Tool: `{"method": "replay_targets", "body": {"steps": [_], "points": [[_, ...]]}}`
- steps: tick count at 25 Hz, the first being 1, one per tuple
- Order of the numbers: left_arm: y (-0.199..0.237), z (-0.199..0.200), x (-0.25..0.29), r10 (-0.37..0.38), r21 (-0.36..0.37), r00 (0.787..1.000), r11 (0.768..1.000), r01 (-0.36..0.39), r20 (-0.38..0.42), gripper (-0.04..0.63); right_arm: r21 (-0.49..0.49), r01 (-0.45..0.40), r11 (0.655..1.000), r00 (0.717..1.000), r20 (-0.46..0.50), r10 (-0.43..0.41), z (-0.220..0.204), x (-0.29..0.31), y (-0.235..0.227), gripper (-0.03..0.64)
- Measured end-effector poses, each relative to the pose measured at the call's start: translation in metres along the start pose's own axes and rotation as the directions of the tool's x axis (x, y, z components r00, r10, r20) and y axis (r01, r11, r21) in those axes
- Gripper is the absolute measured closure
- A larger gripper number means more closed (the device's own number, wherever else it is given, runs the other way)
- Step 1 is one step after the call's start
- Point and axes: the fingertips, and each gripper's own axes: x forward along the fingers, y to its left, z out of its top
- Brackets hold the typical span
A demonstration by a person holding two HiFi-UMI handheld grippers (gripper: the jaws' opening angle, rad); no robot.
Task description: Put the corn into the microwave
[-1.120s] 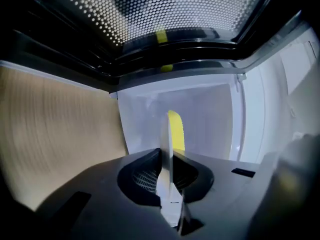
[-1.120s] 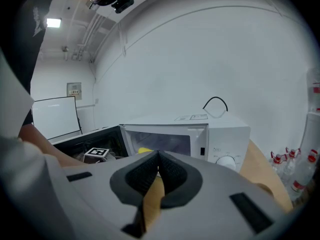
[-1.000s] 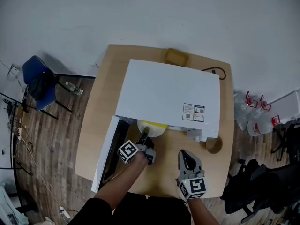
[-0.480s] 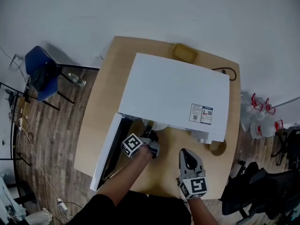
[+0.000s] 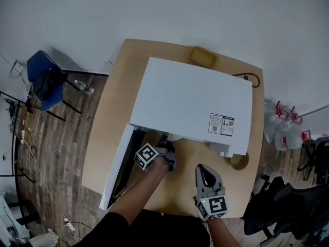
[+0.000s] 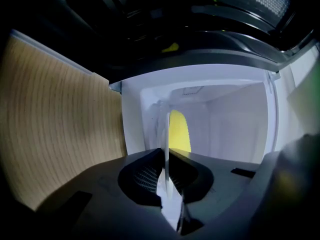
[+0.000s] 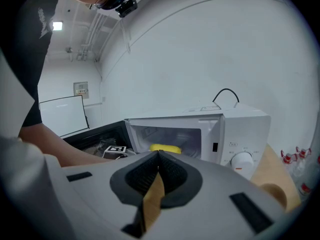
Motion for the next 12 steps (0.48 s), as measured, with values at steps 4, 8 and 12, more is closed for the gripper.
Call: {"method": "replay_targets", "body": {"steps": [4, 8, 12], "points": [[-0.004, 0.0, 0.001, 0.009, 0.056, 1.0, 0.998, -0.009, -0.007, 0.569, 0.007, 0.005, 1.0, 1.0, -0.01, -0.005, -0.004, -0.001, 0.0, 0.558], [-0.01, -0.001, 0.001, 0.02, 0.133, 1.0, 0.991, -0.018, -0.01, 0.56, 0.002, -0.001, 1.0, 1.0, -0.016, 0.001, -0.006, 0.0, 0.004, 0.558], [-0.011, -0.002, 0.0, 0.018, 0.142, 1.0, 0.99, -0.015, -0.017, 0.514, -0.007, -0.011, 1.0, 1.0, -0.019, 0.01, -0.005, 0.0, 0.009, 0.558]]}}
